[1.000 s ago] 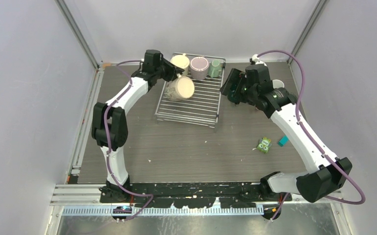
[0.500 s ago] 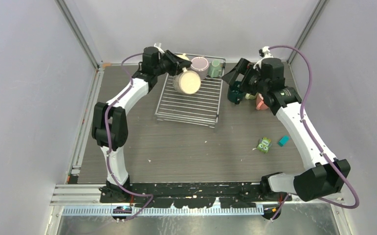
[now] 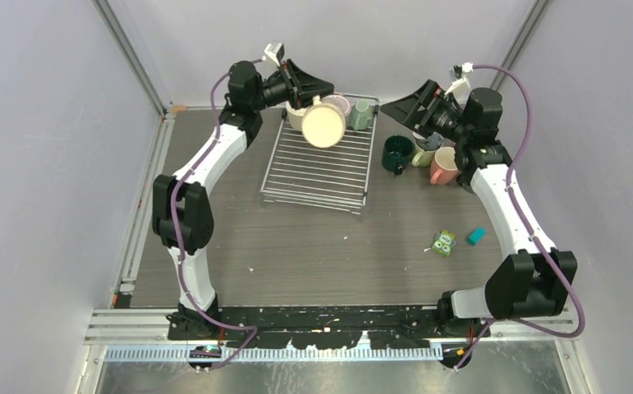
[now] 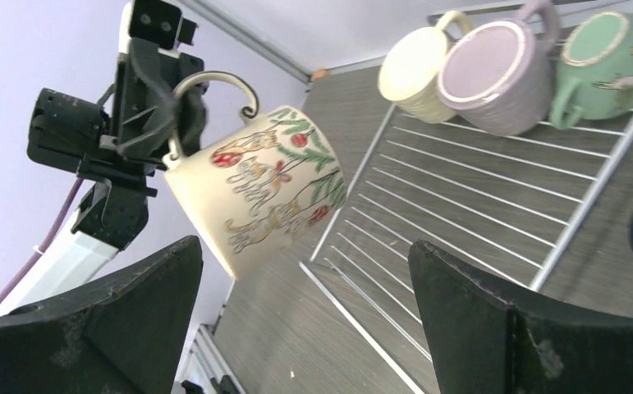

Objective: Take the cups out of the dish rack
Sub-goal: Unload the cup from the dish rack, then place the cup at the center of the board.

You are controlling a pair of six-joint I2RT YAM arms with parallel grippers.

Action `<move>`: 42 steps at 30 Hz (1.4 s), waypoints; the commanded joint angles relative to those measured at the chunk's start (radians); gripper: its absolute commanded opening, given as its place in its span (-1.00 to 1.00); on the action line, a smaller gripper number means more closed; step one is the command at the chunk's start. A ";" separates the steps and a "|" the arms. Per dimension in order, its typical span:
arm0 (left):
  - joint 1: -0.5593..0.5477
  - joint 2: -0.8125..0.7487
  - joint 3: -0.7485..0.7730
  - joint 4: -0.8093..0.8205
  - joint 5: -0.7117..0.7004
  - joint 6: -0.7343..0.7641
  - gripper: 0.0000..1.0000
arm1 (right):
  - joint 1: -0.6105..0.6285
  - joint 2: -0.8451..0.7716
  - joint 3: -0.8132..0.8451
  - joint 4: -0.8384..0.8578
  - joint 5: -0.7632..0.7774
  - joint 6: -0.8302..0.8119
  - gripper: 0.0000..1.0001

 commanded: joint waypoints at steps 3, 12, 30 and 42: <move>-0.017 -0.158 0.097 0.269 0.163 -0.177 -1.00 | 0.000 0.087 -0.003 0.324 -0.195 0.148 1.00; -0.052 -0.181 0.092 0.398 0.176 -0.317 -1.00 | 0.025 0.197 -0.056 0.835 -0.288 0.501 1.00; -0.107 -0.160 0.143 0.451 0.165 -0.376 -1.00 | 0.116 0.312 -0.041 1.478 -0.307 0.997 1.00; -0.123 -0.133 0.198 0.529 0.177 -0.430 -1.00 | 0.172 0.195 -0.069 1.476 -0.327 1.009 1.00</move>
